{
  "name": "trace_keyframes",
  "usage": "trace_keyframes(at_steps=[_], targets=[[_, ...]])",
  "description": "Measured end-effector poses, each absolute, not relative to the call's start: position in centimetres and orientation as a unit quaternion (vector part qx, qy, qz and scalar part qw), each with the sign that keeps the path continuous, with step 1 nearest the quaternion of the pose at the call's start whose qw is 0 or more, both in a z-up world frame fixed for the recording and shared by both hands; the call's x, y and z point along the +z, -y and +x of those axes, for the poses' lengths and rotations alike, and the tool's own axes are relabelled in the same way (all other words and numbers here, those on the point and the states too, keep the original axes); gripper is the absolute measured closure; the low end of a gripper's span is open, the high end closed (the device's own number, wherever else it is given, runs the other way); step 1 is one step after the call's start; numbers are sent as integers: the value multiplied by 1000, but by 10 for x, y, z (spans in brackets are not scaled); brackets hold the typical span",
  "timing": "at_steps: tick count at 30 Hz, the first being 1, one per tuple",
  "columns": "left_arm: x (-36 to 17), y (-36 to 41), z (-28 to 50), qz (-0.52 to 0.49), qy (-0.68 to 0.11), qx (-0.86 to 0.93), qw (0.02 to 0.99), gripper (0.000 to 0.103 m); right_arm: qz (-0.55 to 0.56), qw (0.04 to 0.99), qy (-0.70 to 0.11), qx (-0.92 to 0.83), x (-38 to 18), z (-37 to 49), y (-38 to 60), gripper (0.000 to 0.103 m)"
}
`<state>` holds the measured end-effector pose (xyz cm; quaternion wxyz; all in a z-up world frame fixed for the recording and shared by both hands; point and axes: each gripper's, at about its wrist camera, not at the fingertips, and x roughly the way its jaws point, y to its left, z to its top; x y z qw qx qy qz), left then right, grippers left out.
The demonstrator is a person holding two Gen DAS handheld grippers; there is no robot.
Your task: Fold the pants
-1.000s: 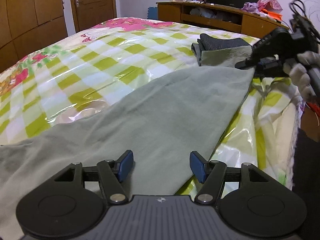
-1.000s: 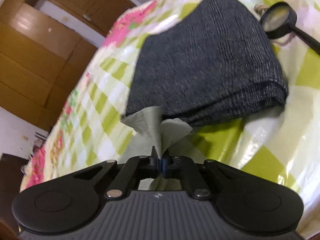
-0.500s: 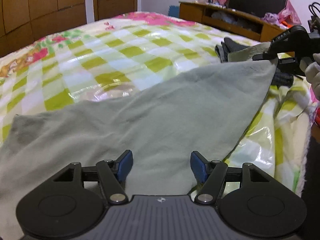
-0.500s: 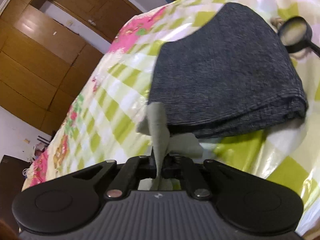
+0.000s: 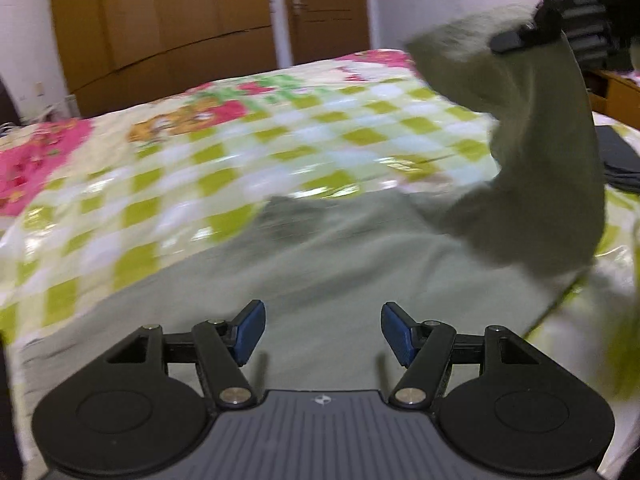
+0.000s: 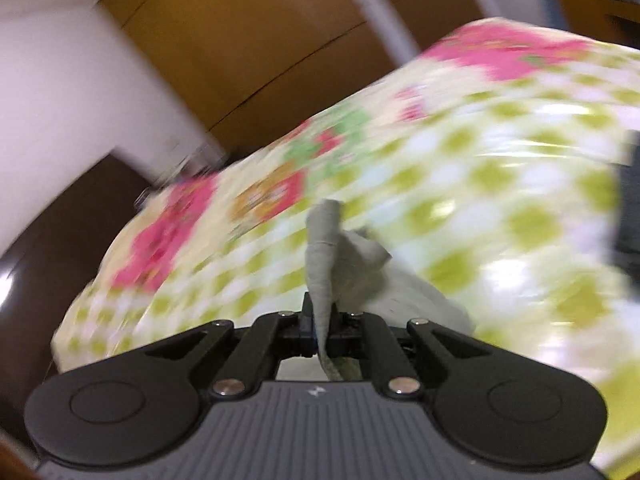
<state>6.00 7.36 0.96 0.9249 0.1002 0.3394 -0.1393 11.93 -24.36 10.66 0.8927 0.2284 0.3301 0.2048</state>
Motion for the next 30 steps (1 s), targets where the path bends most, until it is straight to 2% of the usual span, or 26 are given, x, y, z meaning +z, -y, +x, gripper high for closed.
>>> trace_keyframes(at_steps=[8, 13, 23, 30], targets=[[-3, -150, 42, 64, -365, -60, 927, 27, 117, 846, -396, 337, 78, 125, 69, 99], [-12, -185, 28, 36, -372, -39, 927, 24, 90, 818, -450, 347, 50, 122, 16, 99], [-21, -228, 16, -20, -354, -7, 935, 24, 74, 852, -377, 355, 97, 125, -30, 99], [-29, -226, 0, -17, -351, -8, 936, 23, -81, 815, -374, 435, 50, 83, -137, 99]])
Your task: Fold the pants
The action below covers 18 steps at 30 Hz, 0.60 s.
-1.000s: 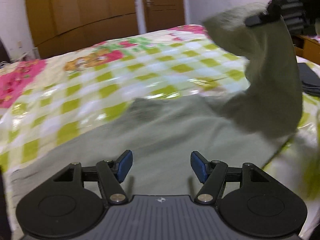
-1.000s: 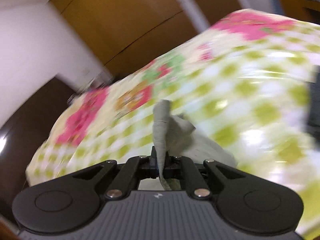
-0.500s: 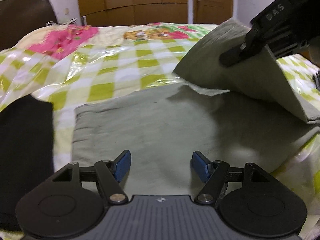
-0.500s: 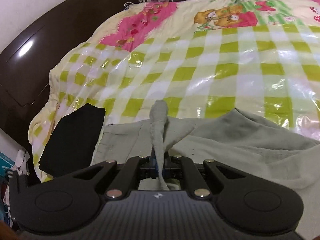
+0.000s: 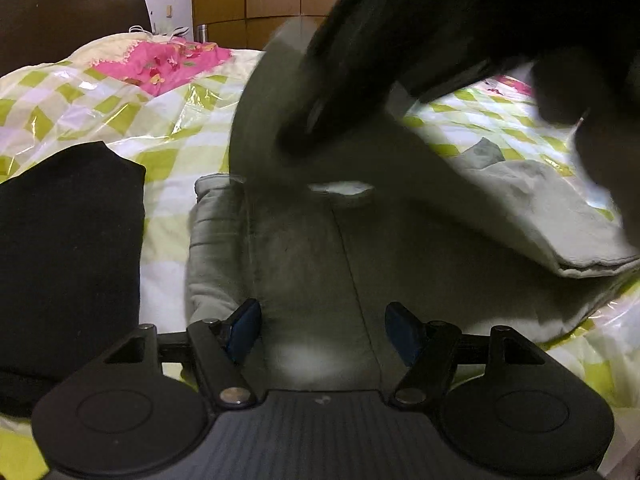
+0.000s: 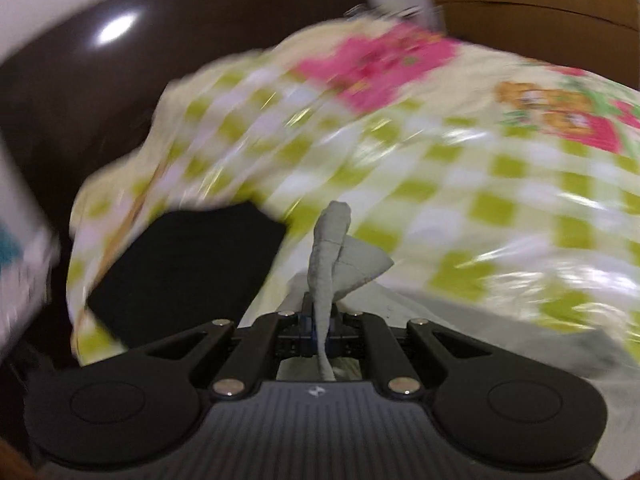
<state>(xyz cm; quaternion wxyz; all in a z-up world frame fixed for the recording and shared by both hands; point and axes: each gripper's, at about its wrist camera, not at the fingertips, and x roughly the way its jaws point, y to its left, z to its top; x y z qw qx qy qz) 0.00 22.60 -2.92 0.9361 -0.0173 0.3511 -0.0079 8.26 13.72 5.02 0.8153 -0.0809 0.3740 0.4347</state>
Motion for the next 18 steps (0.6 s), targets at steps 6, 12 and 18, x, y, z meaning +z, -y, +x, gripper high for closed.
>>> trace_keyframes(at_steps=[6, 12, 18], targets=[[-30, -232, -8, -31, -347, -13, 937, 23, -134, 779, -402, 461, 15, 64, -158, 91], [-22, -234, -19, -39, -344, -14, 938, 23, -120, 757, -410, 495, 17, 60, -150, 89], [-4, -243, -41, -50, -331, 4, 942, 23, -111, 743, -411, 516, 26, 51, -136, 87]])
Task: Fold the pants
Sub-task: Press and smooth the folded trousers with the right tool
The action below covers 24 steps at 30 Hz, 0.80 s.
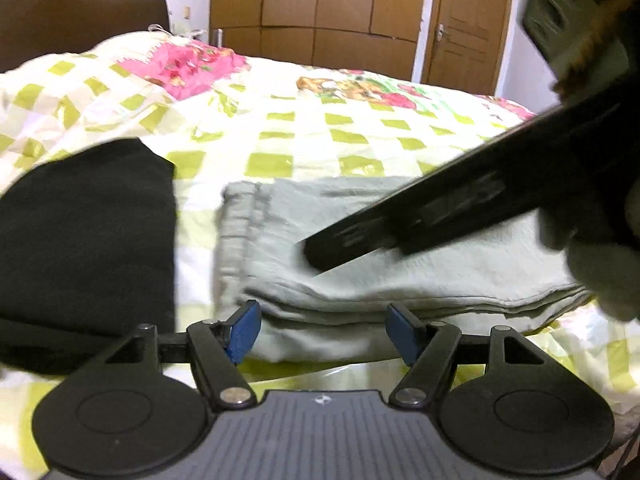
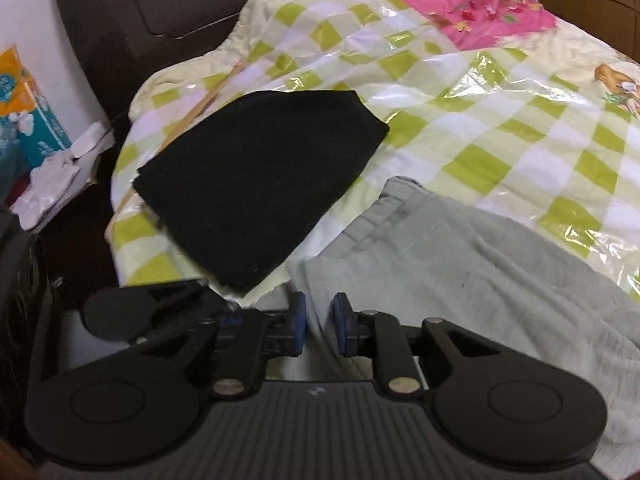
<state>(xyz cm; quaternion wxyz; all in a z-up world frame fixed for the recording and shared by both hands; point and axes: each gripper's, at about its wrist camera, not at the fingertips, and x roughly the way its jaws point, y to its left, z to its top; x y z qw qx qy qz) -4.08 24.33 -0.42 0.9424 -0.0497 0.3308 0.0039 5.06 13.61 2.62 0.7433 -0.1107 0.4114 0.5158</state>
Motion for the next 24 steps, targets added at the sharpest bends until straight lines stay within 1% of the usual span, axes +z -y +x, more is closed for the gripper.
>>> trace_keyframes(at_steps=[3, 7, 10, 11, 14, 16, 17, 24], targets=[[10, -246, -47, -47, -313, 19, 948, 23, -84, 760, -408, 498, 42, 60, -110, 86], [23, -242, -36, -54, -287, 13, 956, 22, -73, 811, -393, 427, 57, 86, -63, 83], [17, -228, -10, -51, -288, -11, 956, 22, -68, 845, -396, 353, 57, 114, -22, 82], [14, -221, -2, -48, -291, -20, 955, 22, -62, 852, -399, 334, 55, 123, -9, 80], [6, -202, 20, -39, -306, -47, 950, 22, -62, 866, -405, 287, 49, 149, 21, 79], [2, -191, 31, -30, -317, -58, 946, 22, -65, 868, -404, 283, 44, 160, 30, 79], [1, -185, 34, -25, -322, -62, 944, 22, -64, 866, -407, 285, 41, 167, 32, 77], [-3, -174, 46, -7, -345, -75, 935, 22, -85, 823, -439, 351, 22, 184, 28, 77]])
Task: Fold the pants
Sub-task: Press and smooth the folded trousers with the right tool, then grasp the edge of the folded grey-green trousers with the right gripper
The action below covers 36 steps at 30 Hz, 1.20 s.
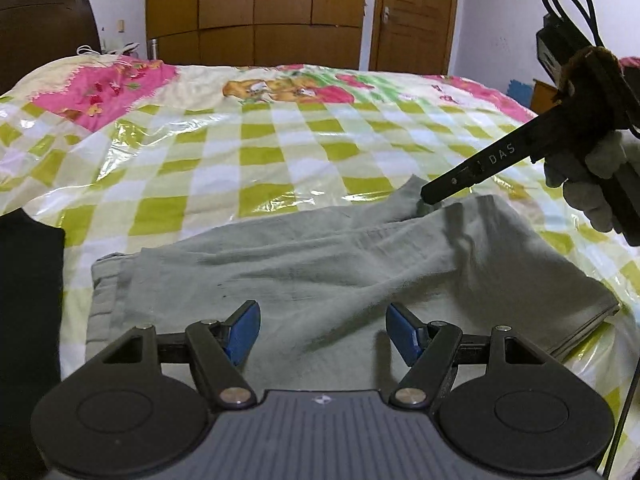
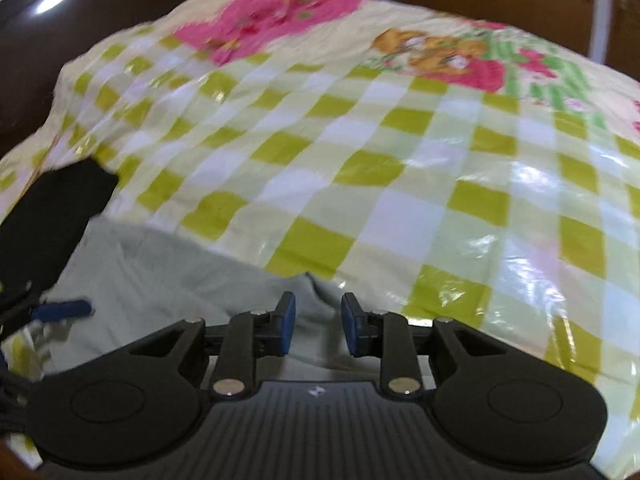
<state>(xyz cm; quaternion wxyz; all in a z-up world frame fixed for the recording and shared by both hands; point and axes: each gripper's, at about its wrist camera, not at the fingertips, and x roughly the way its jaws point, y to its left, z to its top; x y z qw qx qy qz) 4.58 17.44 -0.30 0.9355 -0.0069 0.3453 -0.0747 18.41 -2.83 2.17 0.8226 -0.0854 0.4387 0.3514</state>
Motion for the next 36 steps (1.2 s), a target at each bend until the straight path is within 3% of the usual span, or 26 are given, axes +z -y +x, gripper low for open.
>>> trace_keyframes(at_steps=[15, 20, 29, 36], targets=[[-8, -174, 54, -6, -359, -78, 930, 22, -133, 783, -459, 398, 10, 206, 20, 77], [-9, -173, 54, -1, -362, -80, 929, 22, -133, 779, -454, 410, 9, 212, 16, 68], [-11, -173, 56, 0, -364, -81, 928, 22, -142, 766, -452, 435, 18, 200, 19, 76], [-11, -172, 56, 1, -365, -80, 928, 22, -155, 756, -463, 435, 15, 201, 14, 76]])
